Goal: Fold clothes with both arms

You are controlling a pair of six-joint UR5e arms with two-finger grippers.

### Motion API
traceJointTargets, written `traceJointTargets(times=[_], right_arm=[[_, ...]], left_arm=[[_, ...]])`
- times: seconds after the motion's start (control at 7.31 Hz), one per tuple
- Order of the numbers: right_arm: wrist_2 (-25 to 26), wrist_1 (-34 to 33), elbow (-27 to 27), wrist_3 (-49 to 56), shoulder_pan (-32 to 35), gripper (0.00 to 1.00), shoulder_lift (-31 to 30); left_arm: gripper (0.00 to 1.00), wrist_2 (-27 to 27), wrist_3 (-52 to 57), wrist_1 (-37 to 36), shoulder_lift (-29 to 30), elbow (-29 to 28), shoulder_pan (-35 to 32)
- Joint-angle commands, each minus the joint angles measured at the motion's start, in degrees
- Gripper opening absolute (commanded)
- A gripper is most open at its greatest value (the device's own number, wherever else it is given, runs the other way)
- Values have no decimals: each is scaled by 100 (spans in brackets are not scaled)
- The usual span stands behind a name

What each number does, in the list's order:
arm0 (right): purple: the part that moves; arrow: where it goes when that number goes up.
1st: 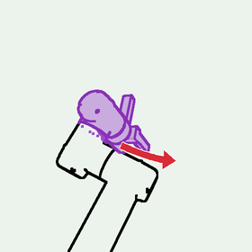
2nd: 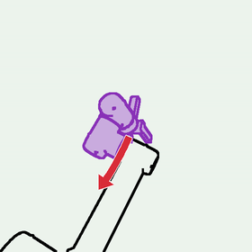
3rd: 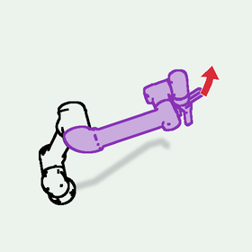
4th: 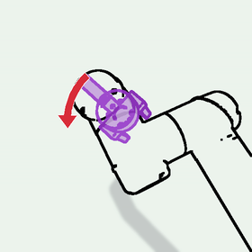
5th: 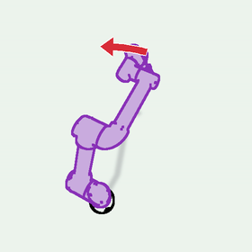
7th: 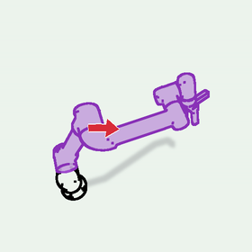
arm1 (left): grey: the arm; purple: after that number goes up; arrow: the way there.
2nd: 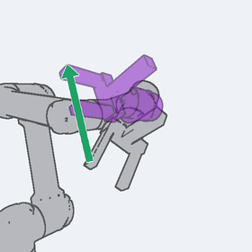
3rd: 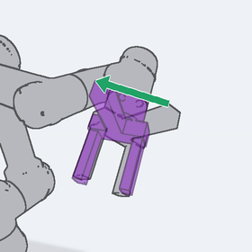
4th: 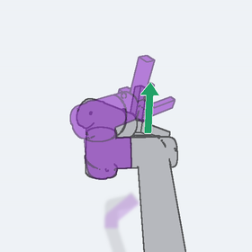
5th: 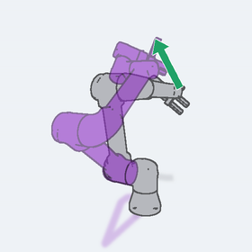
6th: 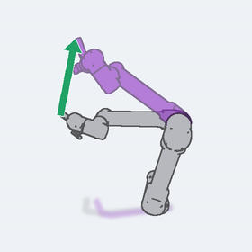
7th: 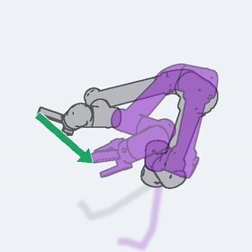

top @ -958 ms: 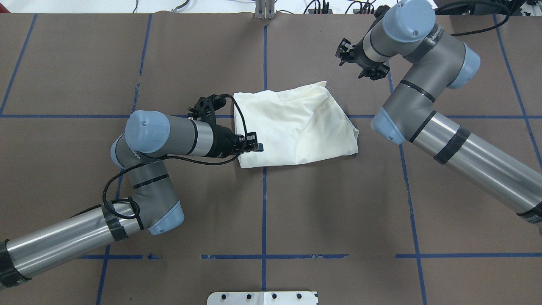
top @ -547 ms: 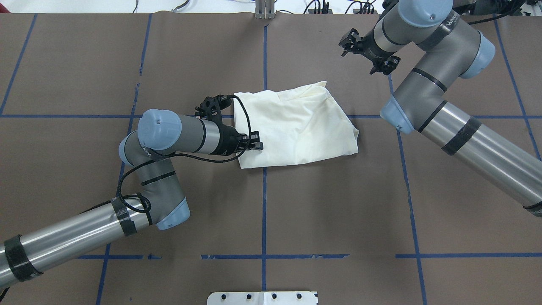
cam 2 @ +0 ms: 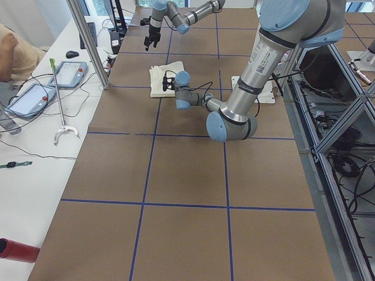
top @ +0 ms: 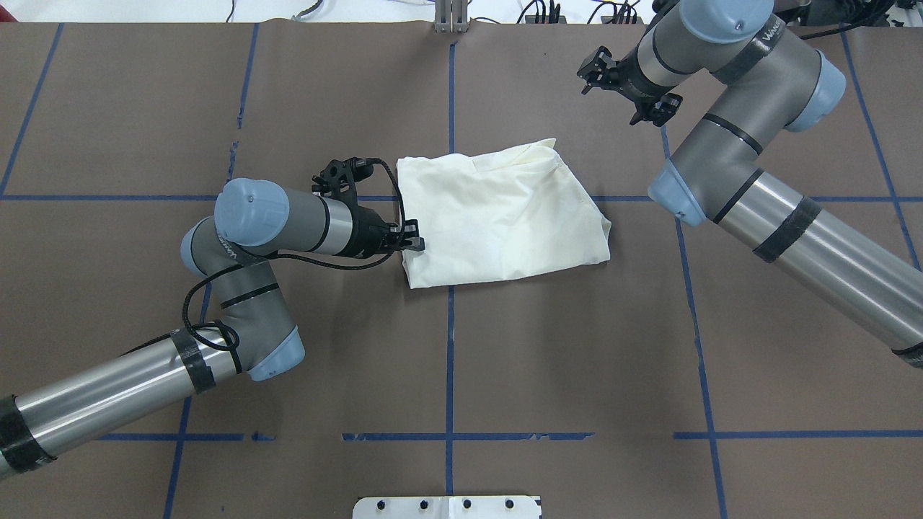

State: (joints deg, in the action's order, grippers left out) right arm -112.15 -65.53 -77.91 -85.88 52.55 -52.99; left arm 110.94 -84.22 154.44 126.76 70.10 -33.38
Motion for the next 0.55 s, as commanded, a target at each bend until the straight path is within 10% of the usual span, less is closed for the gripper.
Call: traceJointTargets(times=[0.0,0.41], right_arm=[[0,-29,-101,-16,9,100,-10],[-788,-38,-513,358,683,100,-588]], left_arm=[[0,322,2,-10,-290,222,-265],[0,847,692,-10,-713,391,-965]])
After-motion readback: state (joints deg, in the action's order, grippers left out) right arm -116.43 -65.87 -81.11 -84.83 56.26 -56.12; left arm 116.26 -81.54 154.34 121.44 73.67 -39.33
